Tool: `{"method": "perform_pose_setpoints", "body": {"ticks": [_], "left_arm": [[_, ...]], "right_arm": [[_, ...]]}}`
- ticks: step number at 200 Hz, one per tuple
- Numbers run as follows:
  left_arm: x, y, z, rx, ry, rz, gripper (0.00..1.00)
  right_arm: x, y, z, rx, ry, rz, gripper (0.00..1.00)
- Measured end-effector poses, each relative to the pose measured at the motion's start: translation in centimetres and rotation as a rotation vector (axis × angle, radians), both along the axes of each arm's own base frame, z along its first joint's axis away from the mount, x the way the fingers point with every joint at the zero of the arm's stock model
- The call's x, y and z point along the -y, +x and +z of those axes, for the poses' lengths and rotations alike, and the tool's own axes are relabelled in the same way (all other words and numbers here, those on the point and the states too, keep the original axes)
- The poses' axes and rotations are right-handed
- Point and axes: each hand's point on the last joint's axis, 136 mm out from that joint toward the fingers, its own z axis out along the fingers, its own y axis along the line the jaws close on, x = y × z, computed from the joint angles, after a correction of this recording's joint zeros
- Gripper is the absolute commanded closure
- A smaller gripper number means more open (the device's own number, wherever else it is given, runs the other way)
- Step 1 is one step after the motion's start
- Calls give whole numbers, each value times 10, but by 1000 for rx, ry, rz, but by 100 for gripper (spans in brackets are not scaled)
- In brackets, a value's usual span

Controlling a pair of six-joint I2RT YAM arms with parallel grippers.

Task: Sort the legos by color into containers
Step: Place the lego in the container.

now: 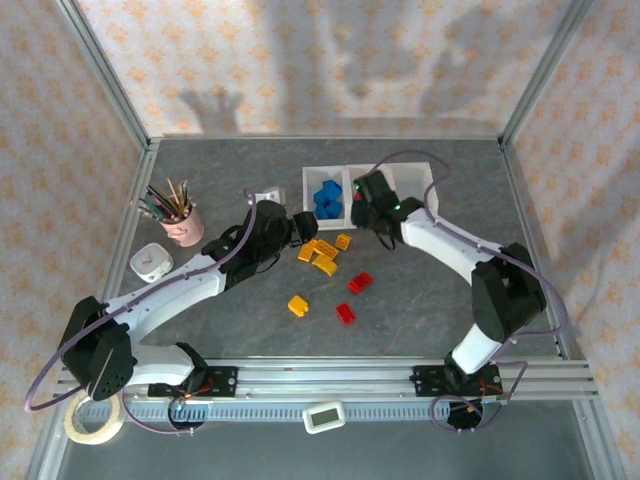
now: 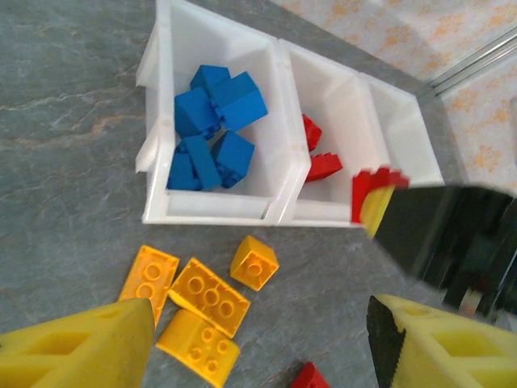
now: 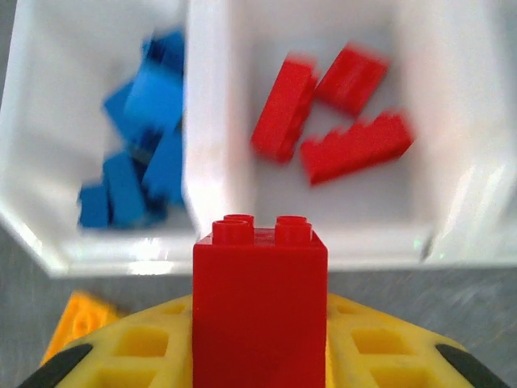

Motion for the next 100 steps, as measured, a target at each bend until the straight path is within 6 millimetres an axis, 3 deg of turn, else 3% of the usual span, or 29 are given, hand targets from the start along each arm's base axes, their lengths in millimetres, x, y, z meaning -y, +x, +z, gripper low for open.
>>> {"method": "perform_pose_setpoints", "body": {"ticks": [26, 53, 79, 100], "left_arm": [[6, 13, 5, 8, -8, 5, 28], [8, 23, 7, 13, -11, 17, 28], [7, 26, 11, 21, -16, 22, 28], [7, 26, 11, 22, -18, 22, 28]], "right_arm": [[14, 47, 12, 50, -25, -62, 54], [13, 84, -5, 44, -70, -80, 40], [15, 88, -20, 9, -102, -77, 35], [15, 80, -12, 14, -87, -69, 34]]}}
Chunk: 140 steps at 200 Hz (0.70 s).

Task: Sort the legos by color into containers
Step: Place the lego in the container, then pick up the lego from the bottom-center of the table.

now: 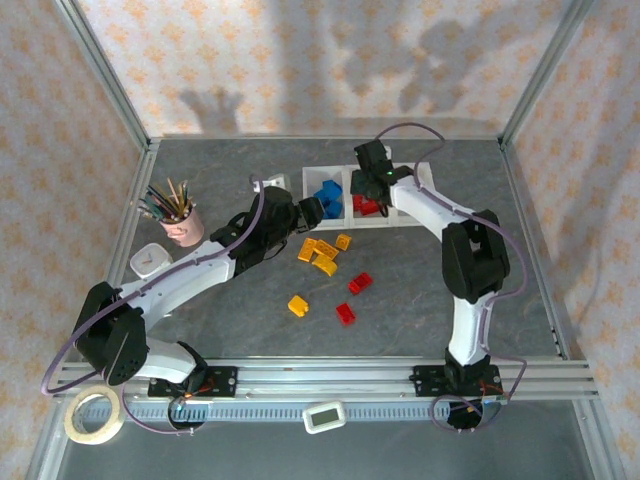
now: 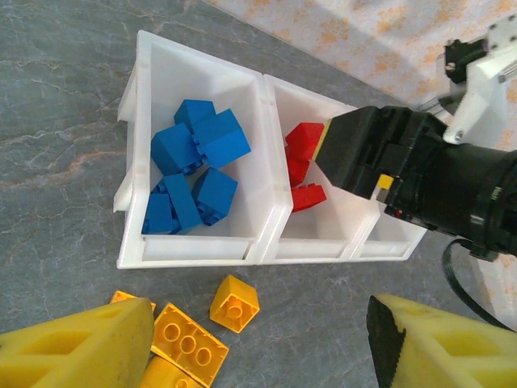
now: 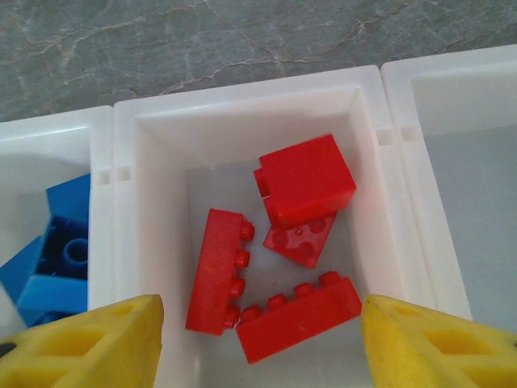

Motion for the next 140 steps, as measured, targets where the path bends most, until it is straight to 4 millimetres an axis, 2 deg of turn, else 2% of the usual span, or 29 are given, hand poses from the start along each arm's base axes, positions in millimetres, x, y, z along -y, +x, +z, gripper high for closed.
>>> {"method": "perform_pose_setpoints", "body": {"ticks": [20, 46, 71, 99, 123, 140], "left_arm": [[1, -2, 3, 5, -6, -10, 29], [-2, -13, 5, 12, -21, -30, 29], [-8, -27, -4, -4, -21, -46, 29], [-17, -40, -18, -27, -12, -47, 28], [-25, -51, -28, -42, -10, -42, 28], [-27, -55, -32, -51, -12, -38, 28]], "right_arm": [[3, -26, 7, -4, 25, 11, 31], [-3, -76, 5, -27, 49, 46, 26], [-19, -126, -24, -103, 49, 106, 22], [-19, -174, -68, -219, 29, 112, 16], [-18, -204, -88, -273, 37, 79, 11], [-22, -216, -96, -288, 55, 62, 11]]}}
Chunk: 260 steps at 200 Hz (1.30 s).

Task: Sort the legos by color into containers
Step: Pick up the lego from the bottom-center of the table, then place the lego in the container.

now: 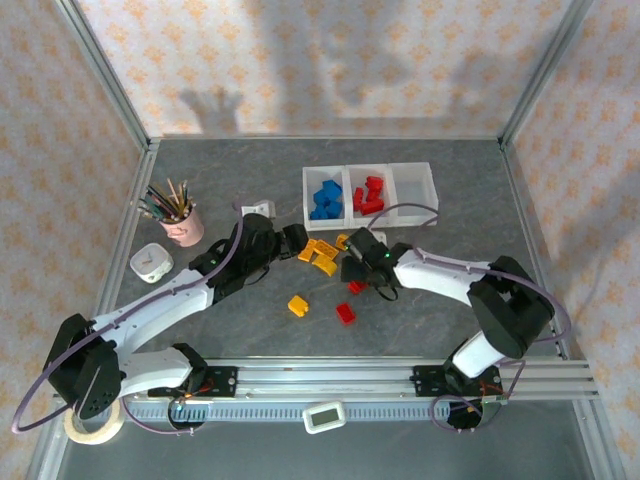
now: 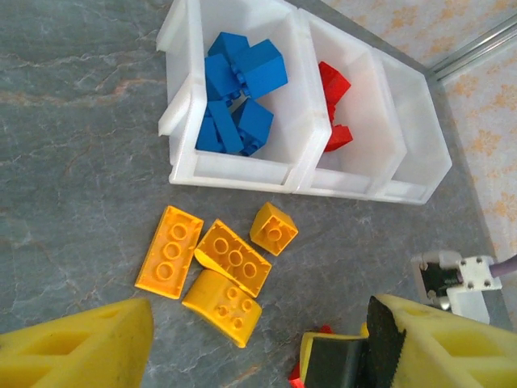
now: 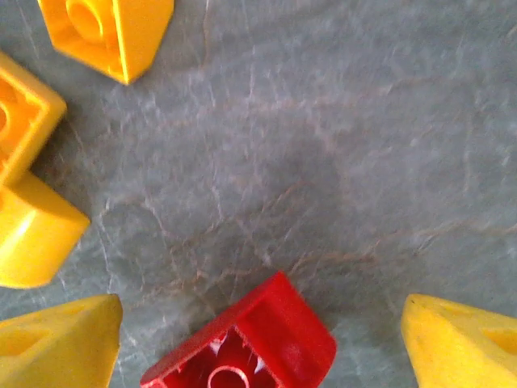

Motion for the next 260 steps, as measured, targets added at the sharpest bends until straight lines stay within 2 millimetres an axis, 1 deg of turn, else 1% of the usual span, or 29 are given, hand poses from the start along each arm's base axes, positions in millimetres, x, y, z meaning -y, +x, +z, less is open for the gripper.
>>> {"method": "perform_pose_setpoints", "body": {"ticks": [17, 35, 53, 68, 98, 110, 135, 167, 180, 203, 217, 235, 244, 260], "left_arm": [[-1, -1, -1, -7, -5, 6, 28], [-1, -1, -1, -9, -8, 9, 28], [-1, -1, -1, -9, -8, 8, 28], [-1, -1, -1, -9, -8, 8, 28], [-1, -1, -1, -10, -8, 8, 28], [-1, -1, -1, -10, -8, 8, 28], [-1, -1, -1, -10, -7, 8, 28], [-1, -1, -1, -9, -7, 9, 27], [-1, -1, -1, -10, -7, 9, 27], [-1, -1, -1, -9, -7, 8, 27], [0, 0, 0, -7, -9, 7, 27], [1, 1, 3, -4, -14, 4, 27], [3, 2, 5, -3, -16, 1, 27], [9, 8, 10, -1, -23, -6, 27]], "right_arm": [[-5, -4, -2, -4, 20, -22, 11], [-14, -6, -4, -3, 42, -36, 15], [-17, -11, -11, -17, 33, -48, 18], [-15, -15, -14, -23, 23, -69, 23], [-5, -18, -16, -12, 19, -114, 34], [-3, -18, -16, -10, 15, -124, 37], [-2, -18, -16, -9, 13, -131, 46], [-3, -17, -15, -4, 9, -118, 61], [-5, -14, -12, 6, 8, -108, 65], [-7, -5, -4, 29, 11, -96, 67], [-8, 7, 8, 54, 10, -94, 67], [-7, 32, 33, 114, 18, -102, 68], [-5, 49, 48, 155, 28, -114, 68], [5, 81, 75, 229, 41, -143, 67]]}}
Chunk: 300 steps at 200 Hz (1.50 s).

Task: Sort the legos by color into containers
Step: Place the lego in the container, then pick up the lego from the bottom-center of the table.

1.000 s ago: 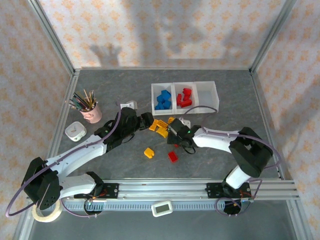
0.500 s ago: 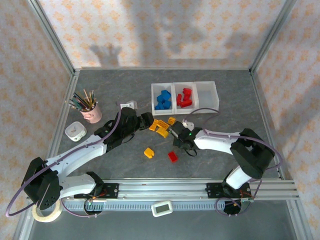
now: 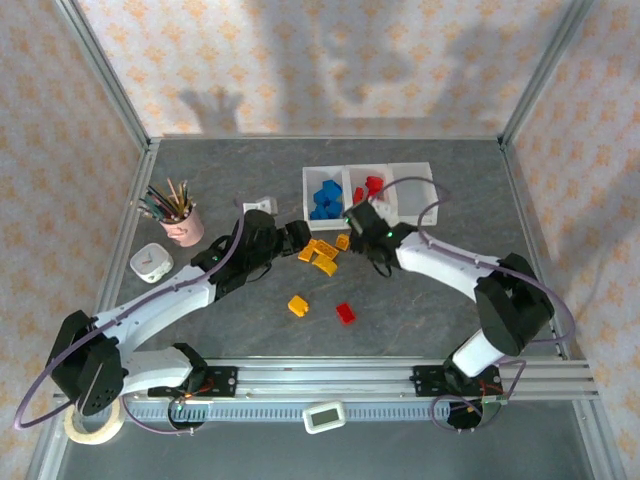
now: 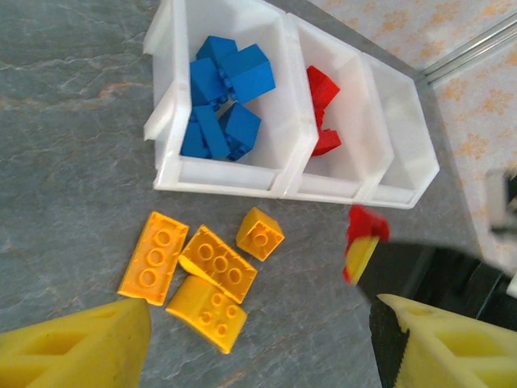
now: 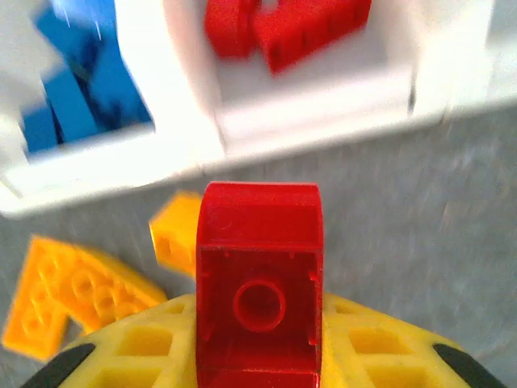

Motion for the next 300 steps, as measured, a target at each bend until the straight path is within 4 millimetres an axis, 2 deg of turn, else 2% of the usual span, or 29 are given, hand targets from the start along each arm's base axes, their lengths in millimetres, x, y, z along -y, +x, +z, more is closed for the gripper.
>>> {"method": "perform_pose_setpoints", "body": {"ticks": [17, 32, 45, 56, 77, 88, 101, 117, 138, 173, 203, 240, 277, 300], "left_arm": [[3, 5, 3, 5, -4, 1, 26], [6, 8, 4, 5, -3, 1, 25], [8, 13, 4, 4, 0, 4, 25], [11, 18, 4, 4, 2, 7, 25], [14, 26, 9, 16, 10, 14, 24], [14, 28, 12, 24, 14, 15, 24], [15, 30, 15, 34, 18, 12, 24], [16, 31, 18, 42, 16, 10, 24], [16, 30, 19, 45, 19, 5, 24], [6, 15, 25, 62, 11, 0, 23], [-9, -6, 22, 62, 13, -1, 23], [-26, -28, -1, 18, 25, 13, 23], [-39, -40, -18, -19, 38, 49, 22], [-46, -43, -20, -24, 37, 76, 22]], "right_arm": [[13, 34, 23, 60, -8, -31, 67], [19, 66, 33, 98, -26, -49, 65], [22, 92, 31, 108, -51, -53, 62], [25, 111, 24, 106, -76, -51, 51], [27, 142, 10, 90, -113, -54, 44], [28, 150, 6, 86, -123, -55, 38], [30, 151, 4, 77, -132, -46, 37], [28, 147, 12, 84, -126, -36, 37], [24, 123, 20, 82, -98, -8, 34], [2, 51, 21, 48, -48, 89, 28], [-32, -23, -6, -32, -33, 221, 24], [-53, -99, -40, -131, -58, 342, 18], [-61, -142, -63, -198, -52, 383, 18], [-68, -161, -72, -221, -53, 402, 25]]}}
